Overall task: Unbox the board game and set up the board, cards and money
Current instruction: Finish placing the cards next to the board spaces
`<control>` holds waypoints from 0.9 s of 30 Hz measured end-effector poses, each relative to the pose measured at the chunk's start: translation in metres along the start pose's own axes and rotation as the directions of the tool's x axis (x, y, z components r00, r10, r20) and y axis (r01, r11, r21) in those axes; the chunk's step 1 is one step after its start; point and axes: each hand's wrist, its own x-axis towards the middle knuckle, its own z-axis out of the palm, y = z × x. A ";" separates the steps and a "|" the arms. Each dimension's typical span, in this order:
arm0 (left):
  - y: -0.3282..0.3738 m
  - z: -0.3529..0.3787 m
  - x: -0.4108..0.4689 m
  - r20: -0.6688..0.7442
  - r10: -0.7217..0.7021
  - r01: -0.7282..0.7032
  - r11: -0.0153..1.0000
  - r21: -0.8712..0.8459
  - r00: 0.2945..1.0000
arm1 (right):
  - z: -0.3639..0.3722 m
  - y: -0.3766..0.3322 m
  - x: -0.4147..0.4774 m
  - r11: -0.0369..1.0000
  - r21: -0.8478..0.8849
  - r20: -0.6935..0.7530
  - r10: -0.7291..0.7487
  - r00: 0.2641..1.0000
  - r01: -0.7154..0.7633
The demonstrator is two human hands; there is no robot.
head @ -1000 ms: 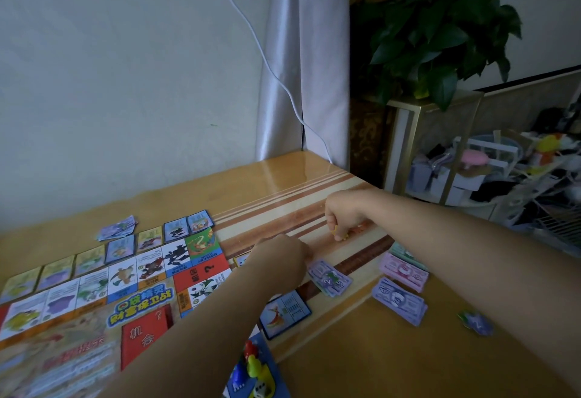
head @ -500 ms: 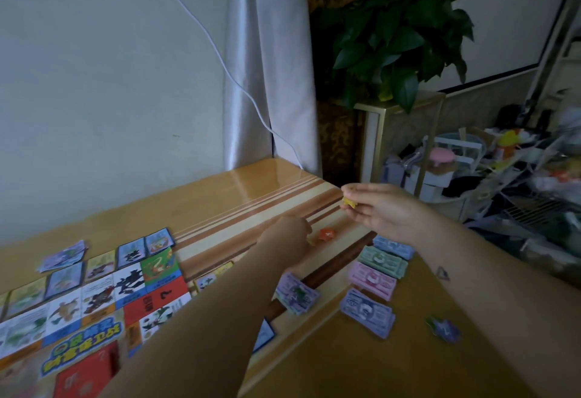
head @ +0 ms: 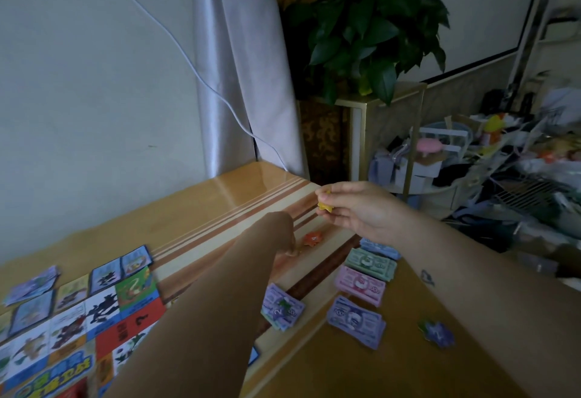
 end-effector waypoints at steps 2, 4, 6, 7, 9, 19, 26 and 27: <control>0.001 -0.001 0.001 0.025 0.015 -0.015 1.000 0.016 1.000 | -0.001 0.000 0.001 1.000 -0.020 -0.003 -0.006 1.000 0.006; 0.002 -0.002 0.000 0.039 0.036 -0.037 0.999 0.035 0.999 | -0.003 0.000 0.000 1.000 -0.023 -0.004 -0.009 1.000 0.009; 0.005 -0.004 -0.001 0.041 0.056 -0.059 0.995 0.078 0.998 | -0.005 -0.001 0.000 1.000 -0.026 -0.006 -0.014 1.000 0.013; 0.007 -0.005 -0.002 0.043 0.057 -0.061 0.993 0.102 0.997 | -0.005 -0.001 0.000 0.999 -0.032 -0.006 -0.017 1.000 0.017; 0.012 -0.007 -0.003 0.058 0.040 -0.048 0.989 0.143 0.998 | -0.006 -0.002 0.001 0.999 -0.048 -0.007 -0.023 1.000 0.023; 0.008 -0.002 -0.003 0.037 -0.038 0.038 0.999 0.014 0.999 | -0.002 -0.006 0.001 0.995 -0.097 -0.016 -0.032 0.999 0.031; -0.020 -0.023 -0.073 -0.085 -0.053 0.004 0.869 -0.495 0.995 | 0.018 -0.005 -0.028 1.000 0.007 0.063 0.018 0.998 -0.019; -0.027 -0.028 -0.094 -0.096 -0.055 -0.008 0.828 -0.560 0.994 | 0.025 -0.004 -0.036 0.999 0.035 0.086 0.029 0.996 -0.032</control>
